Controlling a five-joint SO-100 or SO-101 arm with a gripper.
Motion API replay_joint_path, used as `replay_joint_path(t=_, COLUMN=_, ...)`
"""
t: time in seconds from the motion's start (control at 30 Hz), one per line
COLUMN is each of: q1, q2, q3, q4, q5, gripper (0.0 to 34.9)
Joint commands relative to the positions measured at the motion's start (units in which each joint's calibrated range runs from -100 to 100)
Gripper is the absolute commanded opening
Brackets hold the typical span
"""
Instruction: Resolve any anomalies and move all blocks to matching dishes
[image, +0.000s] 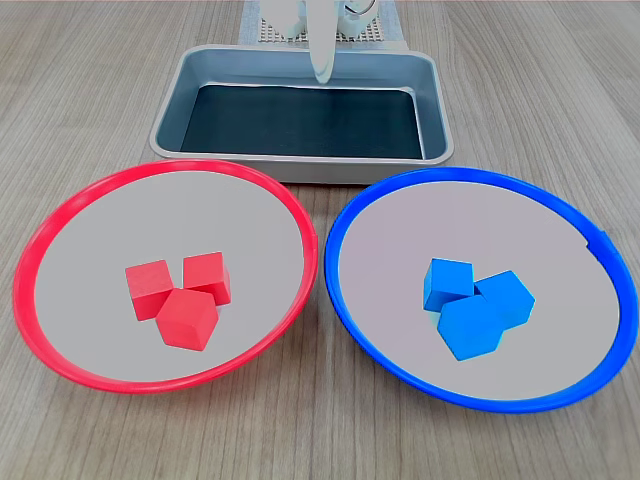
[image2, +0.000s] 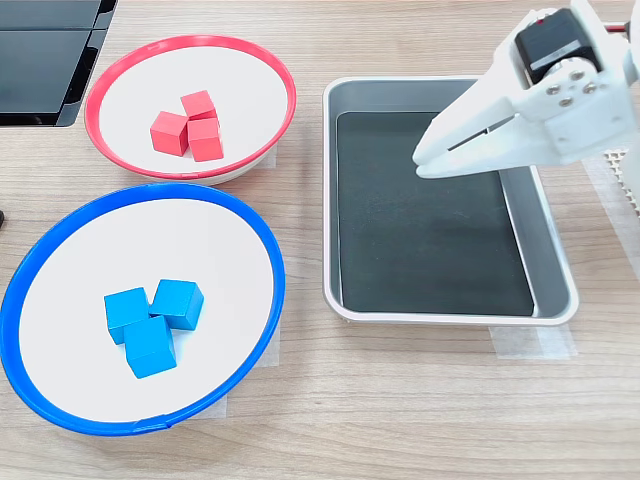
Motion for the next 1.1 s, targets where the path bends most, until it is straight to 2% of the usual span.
replay_joint_path(t=0.0, q1=-0.15, q2=0.34, q3=0.0, q4=0.19, q5=-0.05, gripper=0.6)
replay_joint_path(t=1.07, q1=-0.15, q2=0.34, q3=0.0, q4=0.19, q5=-0.05, gripper=0.3)
